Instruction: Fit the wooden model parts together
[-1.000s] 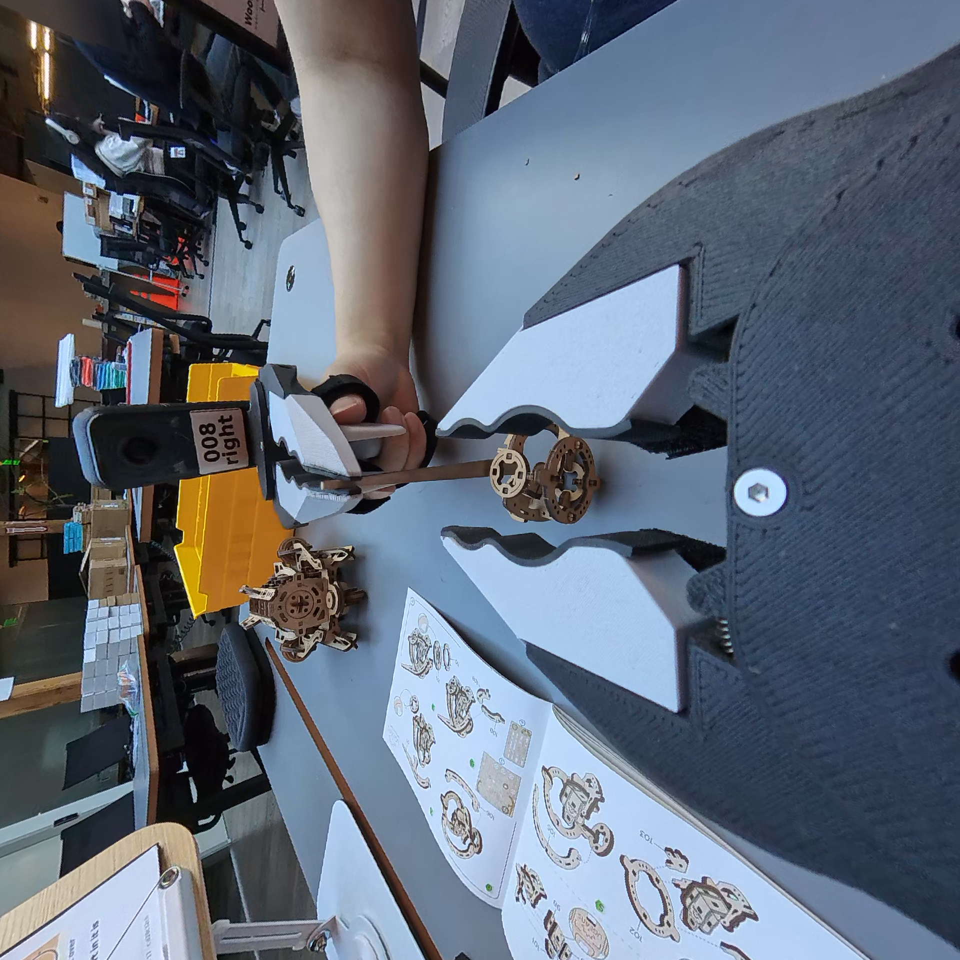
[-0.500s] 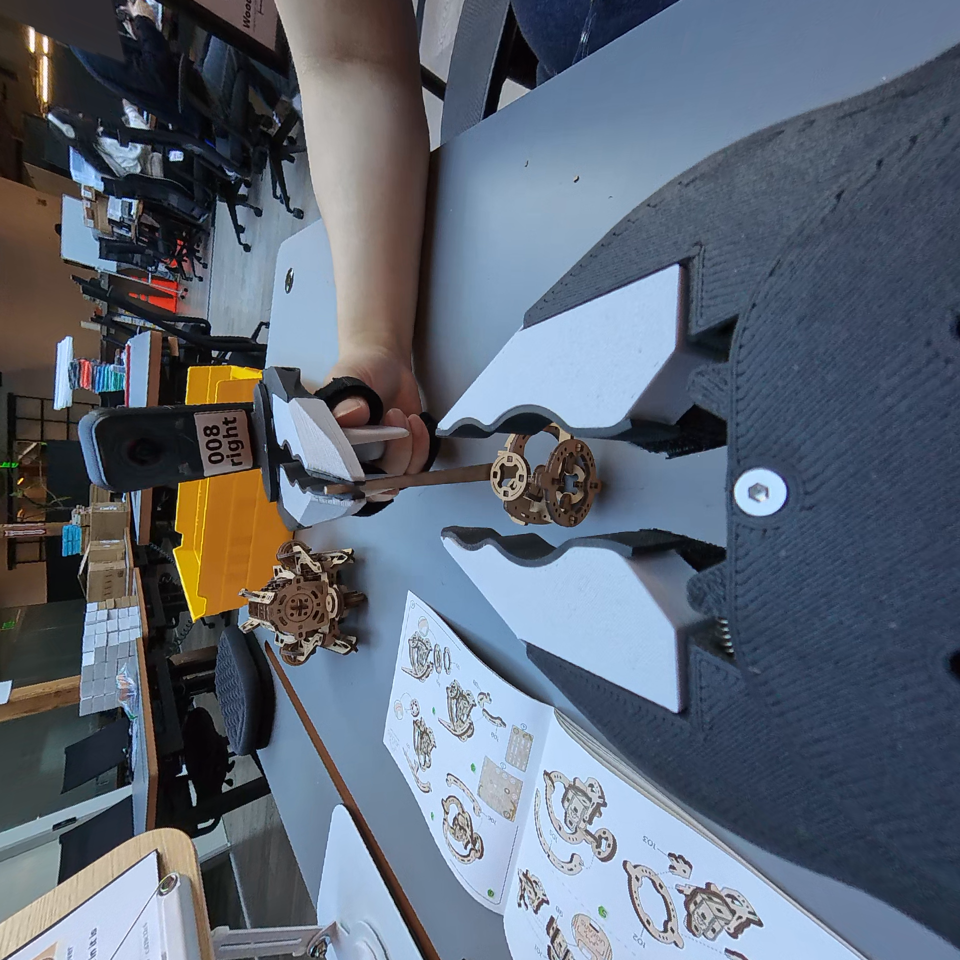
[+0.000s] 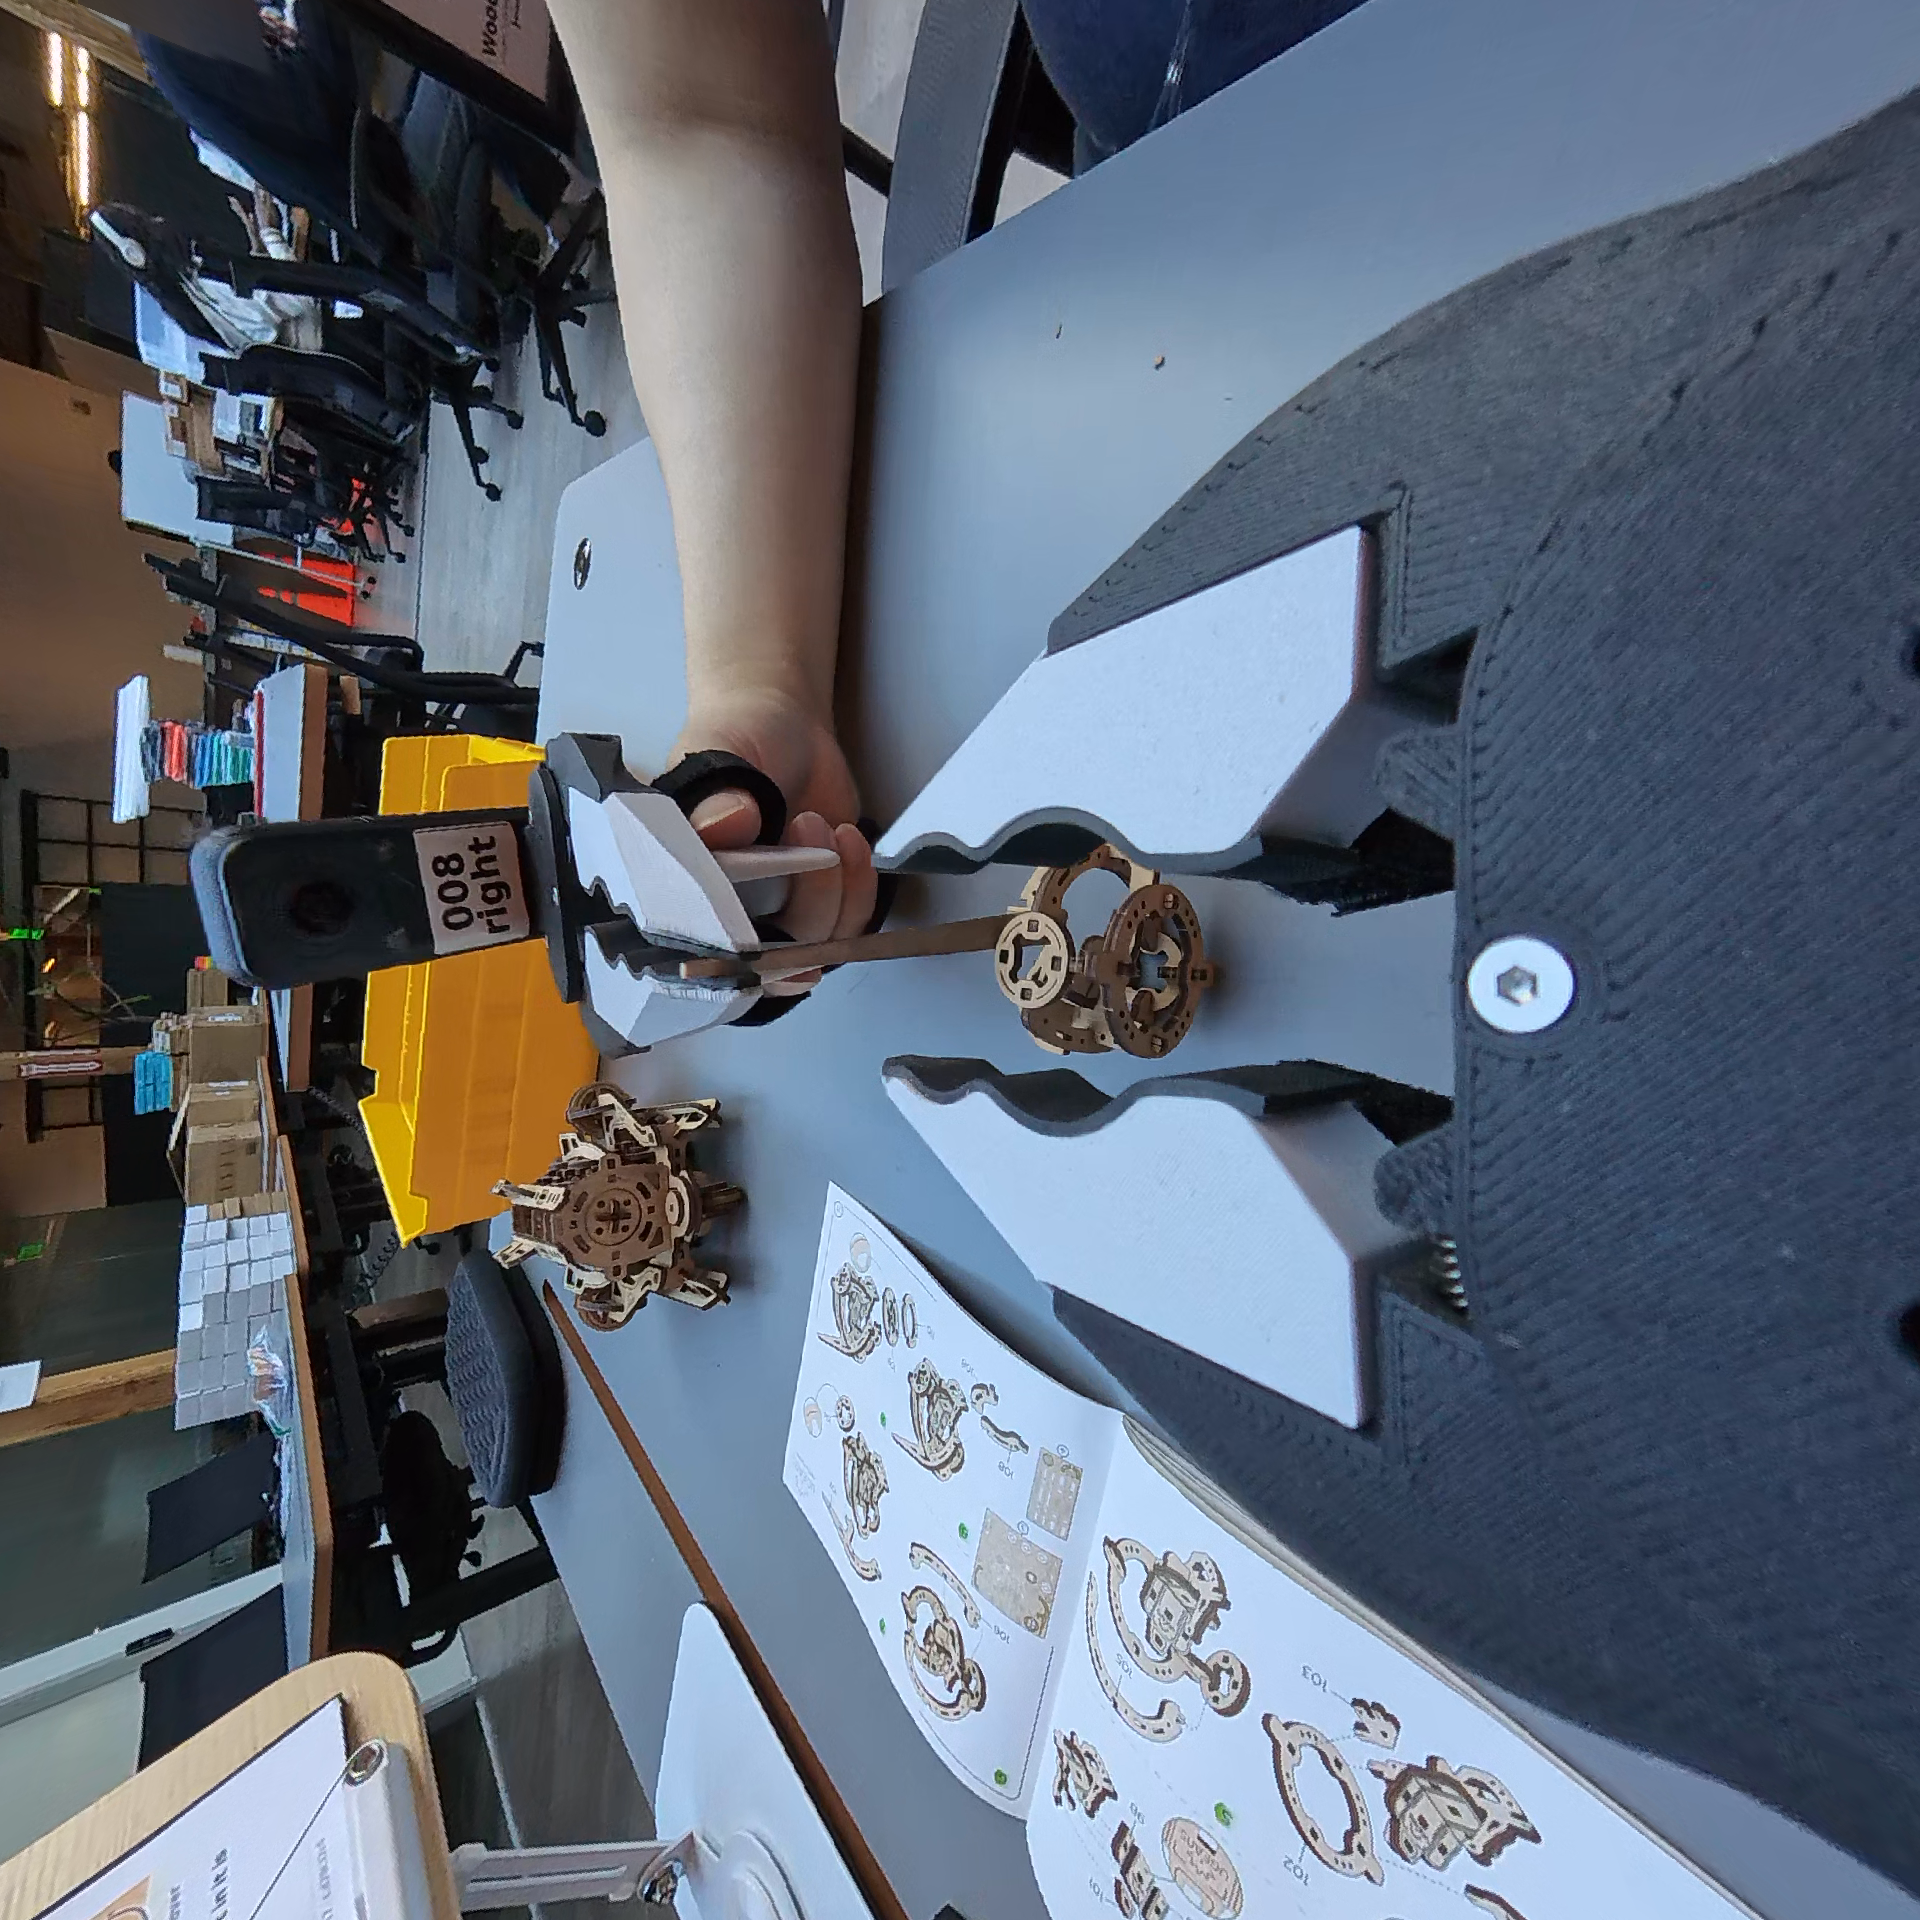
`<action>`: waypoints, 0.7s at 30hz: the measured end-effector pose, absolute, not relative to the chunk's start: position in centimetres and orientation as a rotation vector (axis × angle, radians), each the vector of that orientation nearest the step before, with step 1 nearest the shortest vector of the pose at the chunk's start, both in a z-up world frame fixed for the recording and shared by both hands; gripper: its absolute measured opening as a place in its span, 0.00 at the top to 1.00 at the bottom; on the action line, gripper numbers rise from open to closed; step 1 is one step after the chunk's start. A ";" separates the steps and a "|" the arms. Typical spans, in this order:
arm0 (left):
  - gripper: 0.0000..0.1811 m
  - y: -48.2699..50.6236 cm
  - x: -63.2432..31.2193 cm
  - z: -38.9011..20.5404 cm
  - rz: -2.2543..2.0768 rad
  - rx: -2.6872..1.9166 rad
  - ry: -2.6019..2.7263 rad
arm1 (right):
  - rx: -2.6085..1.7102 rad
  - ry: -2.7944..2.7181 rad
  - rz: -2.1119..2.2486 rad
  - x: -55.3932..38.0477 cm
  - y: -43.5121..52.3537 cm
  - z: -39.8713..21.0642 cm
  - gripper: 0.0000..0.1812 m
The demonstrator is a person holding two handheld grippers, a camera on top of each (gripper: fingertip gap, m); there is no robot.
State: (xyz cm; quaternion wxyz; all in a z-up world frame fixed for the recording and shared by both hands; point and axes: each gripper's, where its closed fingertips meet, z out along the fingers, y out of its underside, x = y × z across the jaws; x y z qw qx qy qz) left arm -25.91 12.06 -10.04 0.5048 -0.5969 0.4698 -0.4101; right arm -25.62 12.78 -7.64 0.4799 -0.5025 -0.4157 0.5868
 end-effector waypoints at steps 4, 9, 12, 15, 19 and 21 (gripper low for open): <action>0.81 12.2 -26.1 -10.1 -1.009 -1.450 1.112 | -1.222 -0.995 1.425 -25.6 12.8 -7.5 0.99; 0.81 12.1 -26.3 -9.8 -1.004 -1.443 1.107 | -1.256 -0.964 1.402 -25.3 13.2 -7.9 0.99; 0.81 12.2 -26.4 -9.7 -0.989 -1.438 1.117 | -1.260 -0.963 1.403 -25.3 13.3 -8.0 0.99; 0.81 12.4 -26.6 -10.0 -0.998 -1.456 1.110 | -1.262 -0.961 1.406 -25.1 13.4 -8.0 0.99; 0.81 12.4 -26.6 -10.2 -1.019 -1.468 1.109 | -1.227 -0.998 1.373 -25.3 12.9 -7.8 0.99; 0.81 12.2 -26.4 -10.4 -1.015 -1.468 1.126 | -1.207 -1.020 1.363 -25.5 12.6 -7.7 0.99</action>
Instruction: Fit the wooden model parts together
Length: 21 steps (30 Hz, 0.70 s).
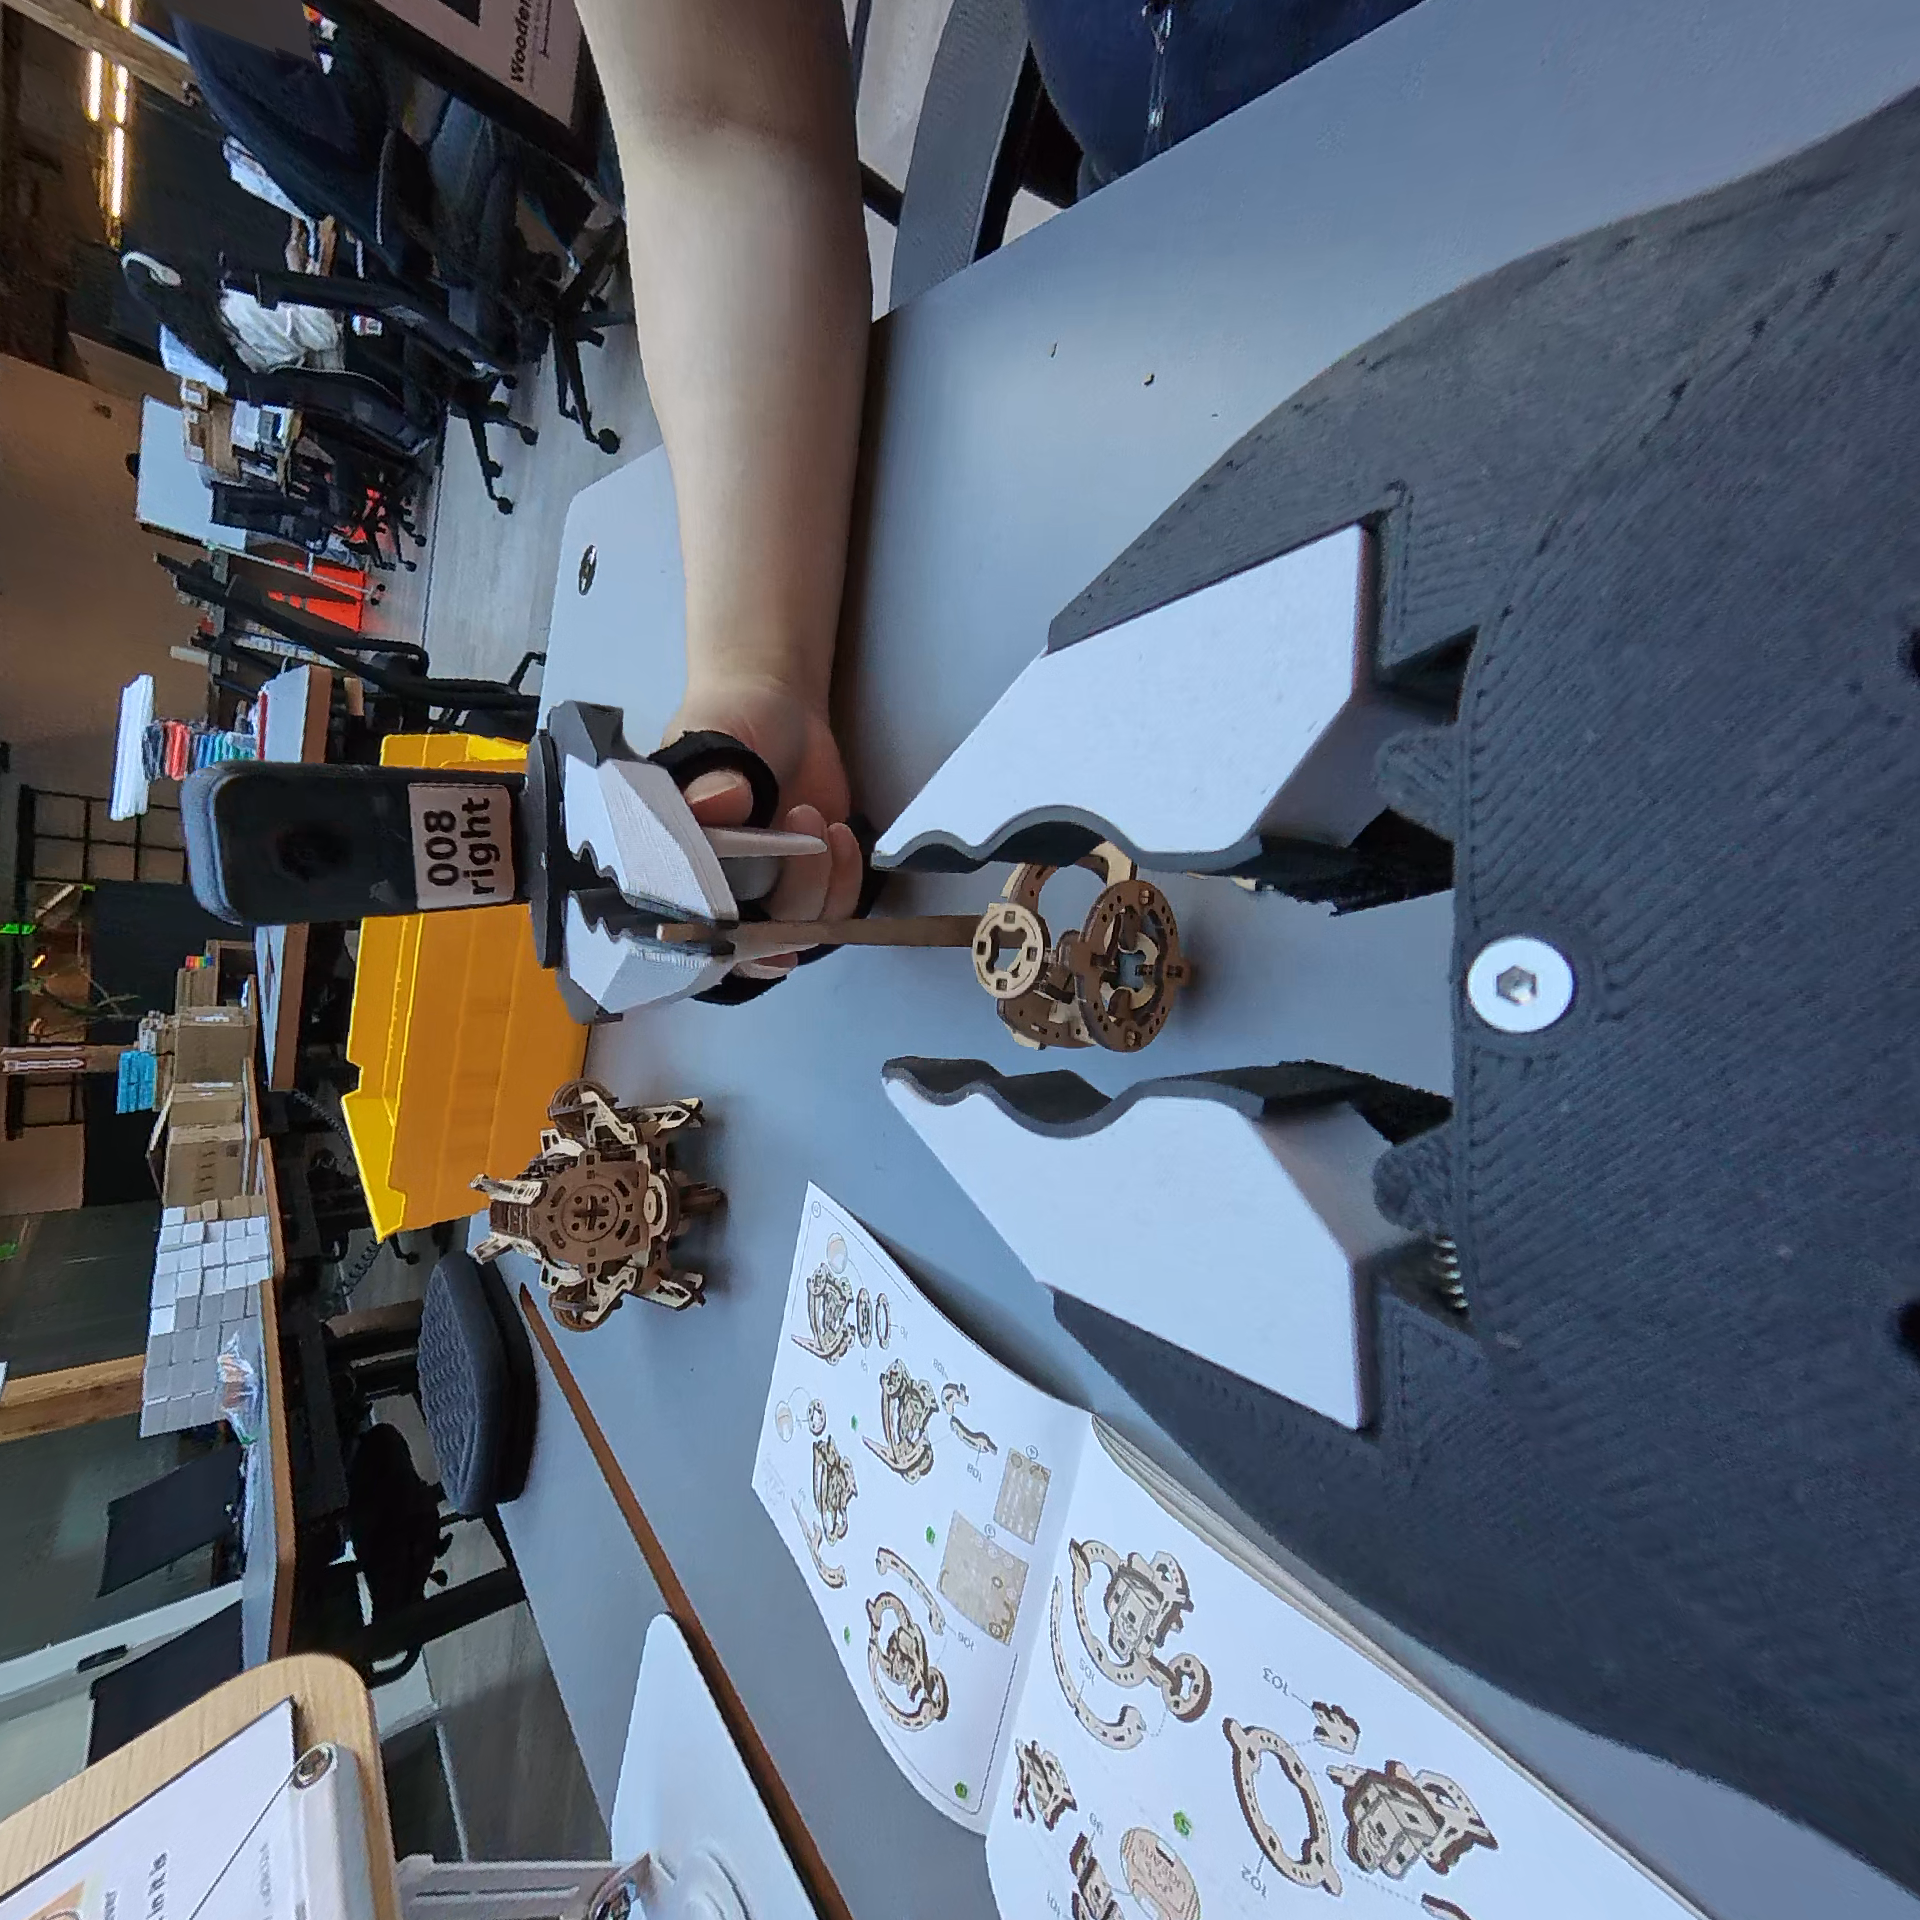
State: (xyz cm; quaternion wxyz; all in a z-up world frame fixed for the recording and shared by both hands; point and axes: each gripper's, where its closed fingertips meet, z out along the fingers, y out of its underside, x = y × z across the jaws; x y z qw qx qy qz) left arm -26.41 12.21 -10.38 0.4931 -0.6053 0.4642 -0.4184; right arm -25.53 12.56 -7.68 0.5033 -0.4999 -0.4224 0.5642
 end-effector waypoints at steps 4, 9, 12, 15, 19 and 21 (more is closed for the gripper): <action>0.81 12.1 -26.2 -10.9 -1.005 -1.476 1.142 | -1.225 -1.046 1.344 -26.1 12.6 -8.2 1.00; 0.81 12.3 -26.4 -10.6 -1.019 -1.474 1.124 | -1.227 -1.074 1.300 -26.2 12.7 -8.7 0.99; 0.81 12.2 -26.3 -10.7 -1.016 -1.474 1.132 | -1.230 -1.092 1.278 -26.3 12.6 -8.9 1.00; 0.81 12.2 -26.2 -10.8 -1.014 -1.477 1.138 | -1.231 -1.087 1.287 -26.3 12.7 -8.8 1.00; 0.81 12.4 -26.5 -10.4 -1.012 -1.468 1.121 | -1.193 -1.020 1.369 -25.7 12.7 -7.6 0.99; 0.81 12.7 -27.0 -9.7 -1.009 -1.451 1.091 | -1.136 -0.944 1.436 -24.7 13.0 -5.8 1.00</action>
